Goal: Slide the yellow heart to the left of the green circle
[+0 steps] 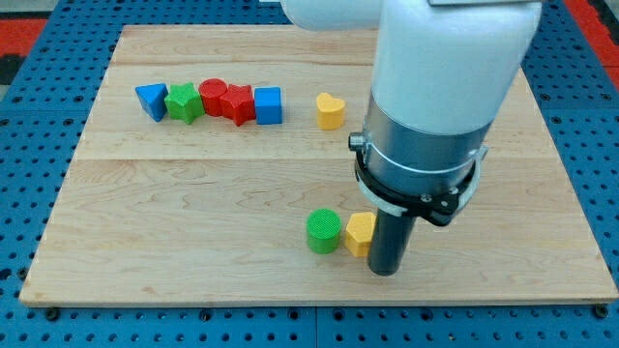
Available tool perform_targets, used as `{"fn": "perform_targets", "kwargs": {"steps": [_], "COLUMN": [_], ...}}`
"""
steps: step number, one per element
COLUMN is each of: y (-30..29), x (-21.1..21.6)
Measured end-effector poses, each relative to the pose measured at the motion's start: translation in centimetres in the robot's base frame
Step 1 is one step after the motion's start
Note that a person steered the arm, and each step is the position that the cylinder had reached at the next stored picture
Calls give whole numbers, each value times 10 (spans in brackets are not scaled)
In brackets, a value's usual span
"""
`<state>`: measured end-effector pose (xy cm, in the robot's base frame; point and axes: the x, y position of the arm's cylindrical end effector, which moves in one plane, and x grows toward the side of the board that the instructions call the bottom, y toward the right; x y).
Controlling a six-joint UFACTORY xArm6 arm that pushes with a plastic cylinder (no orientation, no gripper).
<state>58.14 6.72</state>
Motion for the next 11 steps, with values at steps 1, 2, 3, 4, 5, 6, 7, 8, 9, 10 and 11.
{"fn": "perform_targets", "kwargs": {"steps": [1, 2, 3, 4, 5, 6, 7, 8, 9, 10, 11], "y": [-1, 97, 133, 97, 24, -37, -47, -86, -110, -111, -155], "x": [-3, -16, -104, -188, -213, -221, -240, -189, -149, -168, -168]}}
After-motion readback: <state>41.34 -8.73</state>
